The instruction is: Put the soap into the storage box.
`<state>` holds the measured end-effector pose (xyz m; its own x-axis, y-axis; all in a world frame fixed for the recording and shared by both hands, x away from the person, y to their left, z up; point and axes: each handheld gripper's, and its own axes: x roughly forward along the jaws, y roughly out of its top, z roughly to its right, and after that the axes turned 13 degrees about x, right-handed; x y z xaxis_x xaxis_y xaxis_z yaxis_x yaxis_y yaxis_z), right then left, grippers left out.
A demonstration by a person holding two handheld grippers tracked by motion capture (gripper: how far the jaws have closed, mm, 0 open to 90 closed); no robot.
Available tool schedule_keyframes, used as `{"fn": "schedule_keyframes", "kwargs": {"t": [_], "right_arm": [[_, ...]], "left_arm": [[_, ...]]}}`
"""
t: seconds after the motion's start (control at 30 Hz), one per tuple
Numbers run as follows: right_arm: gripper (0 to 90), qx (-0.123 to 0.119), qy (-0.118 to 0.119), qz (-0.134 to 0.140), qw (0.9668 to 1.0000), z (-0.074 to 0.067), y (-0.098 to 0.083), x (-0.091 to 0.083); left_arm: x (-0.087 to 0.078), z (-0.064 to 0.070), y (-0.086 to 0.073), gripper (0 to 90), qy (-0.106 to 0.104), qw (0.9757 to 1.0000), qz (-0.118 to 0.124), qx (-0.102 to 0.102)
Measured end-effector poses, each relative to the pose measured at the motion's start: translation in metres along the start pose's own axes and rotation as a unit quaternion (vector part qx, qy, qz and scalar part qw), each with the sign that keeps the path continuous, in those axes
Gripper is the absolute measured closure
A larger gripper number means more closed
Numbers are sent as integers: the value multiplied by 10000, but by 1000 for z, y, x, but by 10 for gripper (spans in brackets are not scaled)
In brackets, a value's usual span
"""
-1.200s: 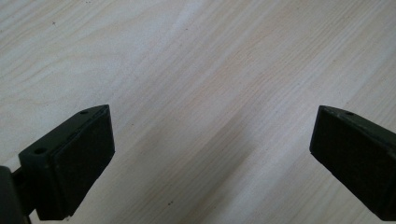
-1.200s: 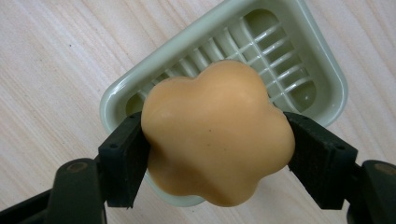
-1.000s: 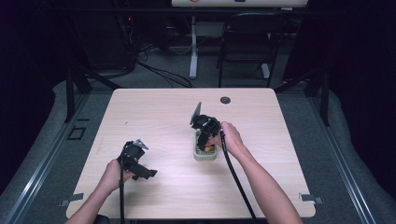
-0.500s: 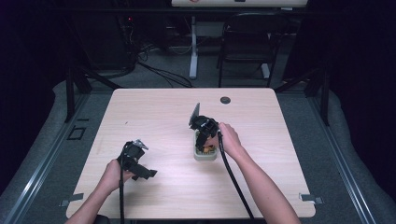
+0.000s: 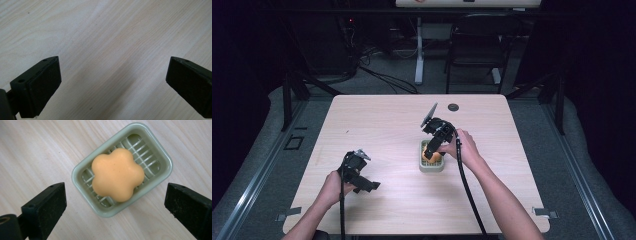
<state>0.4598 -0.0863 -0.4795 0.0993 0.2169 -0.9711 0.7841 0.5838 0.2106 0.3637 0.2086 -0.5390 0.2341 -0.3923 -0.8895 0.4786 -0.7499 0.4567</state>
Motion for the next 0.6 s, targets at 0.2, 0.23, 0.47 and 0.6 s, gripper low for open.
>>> {"fn": "schedule_keyframes", "kwargs": {"t": [0.2,0.23,0.47,0.6], "right_arm": [[9,-34,52,184,9998,0,-14,-13],[7,-40,50,223,9997,0,-17,-15],[0,-113,-31,287,9995,2,-41,-28],[0,-95,-26,383,9992,4,-55,-34]], "left_arm": [[0,0,0,1,-1,10000,-4,-4],[0,0,0,1,-1,10000,0,-5],[1,0,0,1,10,10000,6,3],[0,0,0,1,-7,10000,-6,-5]]}}
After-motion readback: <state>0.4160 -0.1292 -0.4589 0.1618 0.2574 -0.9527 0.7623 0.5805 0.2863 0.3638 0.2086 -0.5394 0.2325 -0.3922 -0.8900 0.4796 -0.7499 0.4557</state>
